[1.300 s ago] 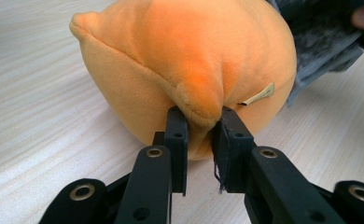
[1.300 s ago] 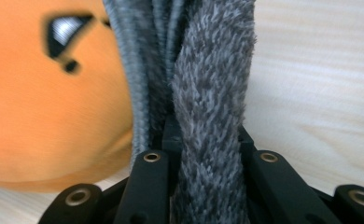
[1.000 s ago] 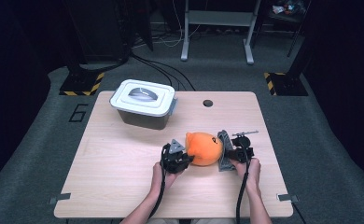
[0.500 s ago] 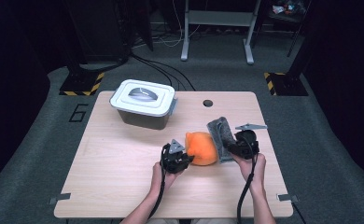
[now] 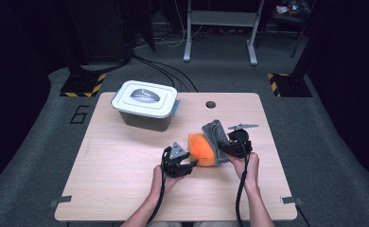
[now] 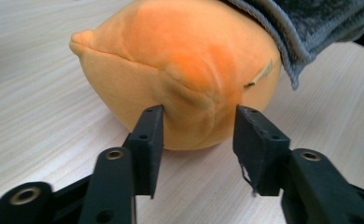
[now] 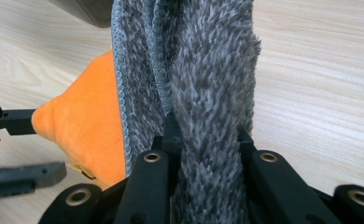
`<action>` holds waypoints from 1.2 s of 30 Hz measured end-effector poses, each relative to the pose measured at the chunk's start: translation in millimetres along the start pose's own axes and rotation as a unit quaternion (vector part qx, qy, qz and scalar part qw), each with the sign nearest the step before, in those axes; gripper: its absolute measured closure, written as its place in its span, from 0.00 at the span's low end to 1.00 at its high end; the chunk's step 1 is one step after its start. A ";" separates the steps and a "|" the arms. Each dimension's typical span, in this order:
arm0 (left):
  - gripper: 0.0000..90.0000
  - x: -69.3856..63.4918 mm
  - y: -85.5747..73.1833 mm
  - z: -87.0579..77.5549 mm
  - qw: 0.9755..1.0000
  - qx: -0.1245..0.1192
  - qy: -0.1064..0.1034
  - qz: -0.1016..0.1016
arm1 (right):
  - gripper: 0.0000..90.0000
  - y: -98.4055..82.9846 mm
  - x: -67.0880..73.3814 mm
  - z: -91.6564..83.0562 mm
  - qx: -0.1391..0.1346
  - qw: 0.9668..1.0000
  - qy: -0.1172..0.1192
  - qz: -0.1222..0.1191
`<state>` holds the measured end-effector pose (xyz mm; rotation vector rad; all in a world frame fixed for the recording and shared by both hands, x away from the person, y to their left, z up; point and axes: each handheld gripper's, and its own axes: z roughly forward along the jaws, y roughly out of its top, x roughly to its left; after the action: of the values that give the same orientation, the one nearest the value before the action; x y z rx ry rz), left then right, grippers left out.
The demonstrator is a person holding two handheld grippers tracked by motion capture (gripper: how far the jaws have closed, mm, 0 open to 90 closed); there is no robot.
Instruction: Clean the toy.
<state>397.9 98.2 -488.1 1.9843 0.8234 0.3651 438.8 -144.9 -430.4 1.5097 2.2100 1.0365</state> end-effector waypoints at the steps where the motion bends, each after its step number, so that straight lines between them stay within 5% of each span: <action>1: 0.54 -1.4 0.0 1.1 1.000 0.000 0.006 0.005 | 0.84 0.4 -1.3 0.6 -0.001 1.000 0.001 -0.005; 7: 0.44 -5.5 0.7 10.8 0.999 0.014 0.030 0.032 | 0.84 2.4 -0.8 2.8 -0.002 1.000 0.001 0.002; 12: 0.57 -7.4 0.3 18.4 0.998 0.017 0.040 0.046 | 0.84 1.7 -2.2 3.6 -0.001 1.000 0.006 0.007; 13: 0.66 -7.3 0.5 18.8 0.998 0.013 0.041 0.044 | 0.84 1.7 -2.3 3.3 -0.001 1.000 0.003 0.006; 19: 0.83 -2.0 3.5 15.3 0.999 0.007 0.025 0.019 | 0.84 0.9 0.9 -6.1 -0.015 1.000 -0.001 0.005; 25: 0.86 0.1 8.5 10.3 1.000 0.006 0.004 -0.009 | 0.84 0.4 7.5 -17.0 -0.027 1.000 0.009 -0.005; 36: 0.86 -3.2 15.2 1.0 0.999 0.009 -0.028 -0.042 | 0.84 3.4 49.3 -27.4 -0.025 0.998 0.033 -0.054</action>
<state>402.2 90.1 -475.5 1.9608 0.8741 0.2528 404.6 -111.3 -400.5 1.3370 2.2640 1.1133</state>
